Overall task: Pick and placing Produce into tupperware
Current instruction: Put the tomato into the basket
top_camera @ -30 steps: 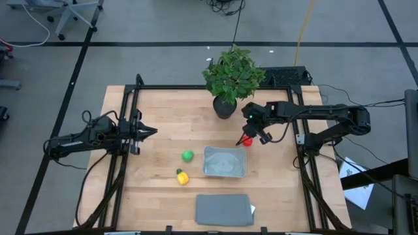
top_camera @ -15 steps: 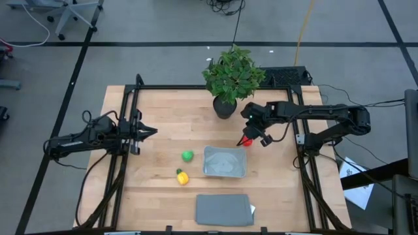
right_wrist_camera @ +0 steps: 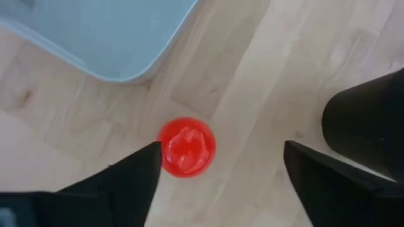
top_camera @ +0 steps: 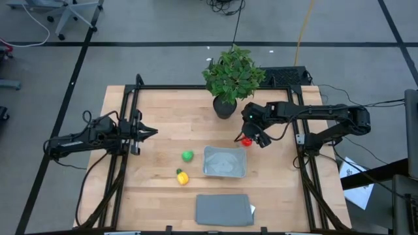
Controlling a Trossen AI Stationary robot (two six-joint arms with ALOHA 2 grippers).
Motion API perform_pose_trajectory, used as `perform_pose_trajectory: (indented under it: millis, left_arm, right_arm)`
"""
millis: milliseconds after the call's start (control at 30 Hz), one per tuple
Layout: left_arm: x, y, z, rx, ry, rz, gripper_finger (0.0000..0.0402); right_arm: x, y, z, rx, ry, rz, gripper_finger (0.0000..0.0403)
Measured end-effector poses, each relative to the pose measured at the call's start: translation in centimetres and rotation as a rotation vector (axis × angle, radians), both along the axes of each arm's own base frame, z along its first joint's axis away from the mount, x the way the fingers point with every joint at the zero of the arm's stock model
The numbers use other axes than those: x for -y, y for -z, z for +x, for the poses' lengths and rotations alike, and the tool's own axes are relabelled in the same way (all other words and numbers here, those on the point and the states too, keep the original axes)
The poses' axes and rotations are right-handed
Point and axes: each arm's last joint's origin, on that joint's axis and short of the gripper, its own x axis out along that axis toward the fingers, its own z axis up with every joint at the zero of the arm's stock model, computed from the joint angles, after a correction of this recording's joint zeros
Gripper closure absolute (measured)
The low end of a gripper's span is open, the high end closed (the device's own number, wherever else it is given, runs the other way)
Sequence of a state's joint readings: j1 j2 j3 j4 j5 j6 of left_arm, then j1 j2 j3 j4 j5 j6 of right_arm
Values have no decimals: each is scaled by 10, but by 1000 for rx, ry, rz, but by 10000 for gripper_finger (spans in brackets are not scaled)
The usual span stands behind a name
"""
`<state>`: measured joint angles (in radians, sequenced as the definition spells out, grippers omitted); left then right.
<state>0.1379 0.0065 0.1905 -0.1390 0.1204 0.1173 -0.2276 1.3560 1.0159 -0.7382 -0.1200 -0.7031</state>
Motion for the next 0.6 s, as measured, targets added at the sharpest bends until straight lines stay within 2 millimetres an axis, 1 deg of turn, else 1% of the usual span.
perform_pose_trajectory:
  millis: [67,167,400,600]
  left_arm:
    - [0,0,0,0,0,-4,369]
    - [0,0,0,0,1,-7,369]
    - [0,0,0,1,1,-8,369]
    - [0,0,0,1,1,-9,369]
  right_arm:
    - [0,1,1,12,36,14,59]
    - [-1,5,-1,2,69,46,49]
    - [-3,22,-7,-36,89,94,48]
    - [-4,29,-7,-6,104,139,48]
